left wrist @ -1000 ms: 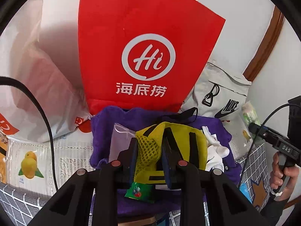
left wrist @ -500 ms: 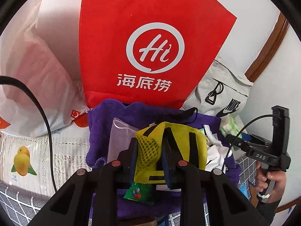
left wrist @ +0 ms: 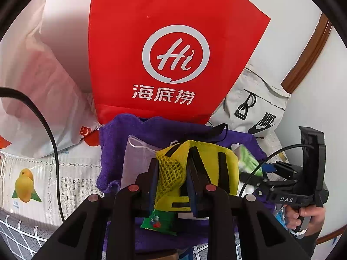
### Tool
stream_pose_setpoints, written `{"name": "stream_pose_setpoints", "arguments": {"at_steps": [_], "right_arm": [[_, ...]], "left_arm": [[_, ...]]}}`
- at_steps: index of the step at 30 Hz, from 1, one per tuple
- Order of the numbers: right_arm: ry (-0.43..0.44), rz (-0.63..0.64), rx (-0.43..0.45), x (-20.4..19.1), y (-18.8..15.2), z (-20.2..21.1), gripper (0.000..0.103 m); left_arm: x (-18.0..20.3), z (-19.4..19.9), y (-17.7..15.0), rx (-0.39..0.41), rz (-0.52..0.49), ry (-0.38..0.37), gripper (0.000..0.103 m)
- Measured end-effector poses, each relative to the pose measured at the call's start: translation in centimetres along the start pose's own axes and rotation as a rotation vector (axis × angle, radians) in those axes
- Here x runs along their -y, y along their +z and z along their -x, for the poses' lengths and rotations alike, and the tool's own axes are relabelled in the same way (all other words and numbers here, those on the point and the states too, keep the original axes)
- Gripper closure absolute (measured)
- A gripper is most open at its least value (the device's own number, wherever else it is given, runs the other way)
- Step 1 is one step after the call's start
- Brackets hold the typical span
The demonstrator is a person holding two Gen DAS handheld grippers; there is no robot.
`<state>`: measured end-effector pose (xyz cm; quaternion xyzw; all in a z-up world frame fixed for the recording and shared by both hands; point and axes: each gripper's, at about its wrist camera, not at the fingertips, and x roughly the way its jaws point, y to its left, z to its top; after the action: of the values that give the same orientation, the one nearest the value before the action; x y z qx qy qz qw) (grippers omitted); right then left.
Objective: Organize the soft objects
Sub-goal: 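Lower both items onto the towel and open both grippers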
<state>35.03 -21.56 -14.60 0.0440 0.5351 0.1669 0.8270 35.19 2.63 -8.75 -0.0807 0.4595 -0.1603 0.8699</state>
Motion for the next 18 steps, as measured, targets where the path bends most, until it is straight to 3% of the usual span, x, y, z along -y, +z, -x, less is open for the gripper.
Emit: {"name": "stream_pose_setpoints", "arguments": {"at_steps": [10, 18], "right_arm": [[0.003, -0.012, -0.019, -0.3, -0.2, -0.2, 0.038], [-0.004, -0.023, 0.050, 0.3, -0.1, 2.8, 0.038]], "left_arm": [[0.4, -1.0, -0.1, -0.026, 0.004, -0.002, 0.080], [-0.5, -1.7, 0.0, -0.039, 0.066, -0.005, 0.079]]}}
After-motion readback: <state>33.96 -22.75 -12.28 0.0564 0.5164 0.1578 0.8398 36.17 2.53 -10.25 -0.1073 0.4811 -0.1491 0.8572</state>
